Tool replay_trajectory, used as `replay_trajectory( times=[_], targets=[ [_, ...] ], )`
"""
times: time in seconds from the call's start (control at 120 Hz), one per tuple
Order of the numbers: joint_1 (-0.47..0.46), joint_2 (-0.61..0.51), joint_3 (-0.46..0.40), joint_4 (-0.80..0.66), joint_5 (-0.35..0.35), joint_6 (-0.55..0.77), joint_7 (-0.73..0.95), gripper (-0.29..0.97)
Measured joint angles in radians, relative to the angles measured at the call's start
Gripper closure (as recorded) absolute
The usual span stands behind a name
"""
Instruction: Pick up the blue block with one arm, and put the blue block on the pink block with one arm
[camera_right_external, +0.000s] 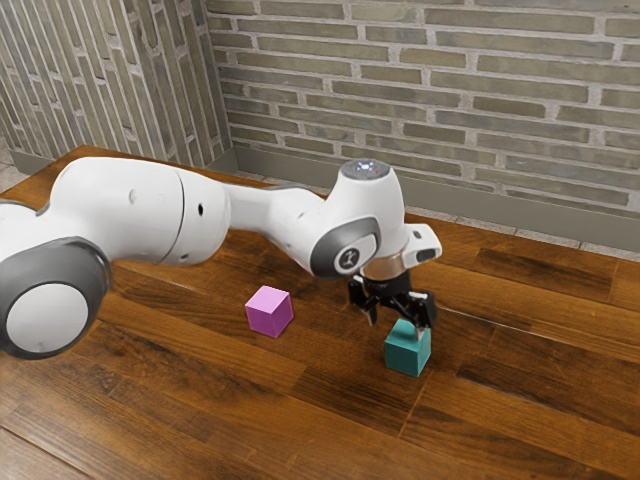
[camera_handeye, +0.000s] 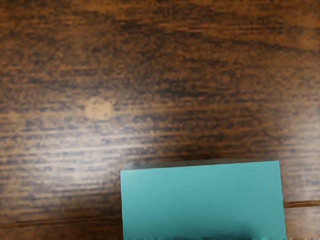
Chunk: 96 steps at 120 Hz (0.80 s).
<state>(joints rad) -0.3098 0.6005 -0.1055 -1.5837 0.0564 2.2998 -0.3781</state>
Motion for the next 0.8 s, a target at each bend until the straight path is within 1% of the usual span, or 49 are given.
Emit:
replay_trajectory(
  times=[0.067, 0.2, 0.325, 0.4, 0.608, 0.8],
  targets=[
    [0.000, 0.000, -0.001, 0.005, -0.011, -0.005, 0.011, 0.02],
    [0.000, 0.000, 0.000, 0.000, -0.080, -0.010, 0.021, 0.03],
    [0.000, 0.000, 0.001, -0.004, -0.104, -0.013, 0.020, 0.01],
    [-0.002, 0.000, 0.000, -0.004, -0.107, -0.014, 0.018, 0.01],
    [-0.007, 0.029, -0.001, 0.031, -0.069, -0.047, 0.014, 0.00],
    [-0.011, 0.049, -0.002, 0.054, -0.058, -0.071, 0.007, 0.00]
  ],
)
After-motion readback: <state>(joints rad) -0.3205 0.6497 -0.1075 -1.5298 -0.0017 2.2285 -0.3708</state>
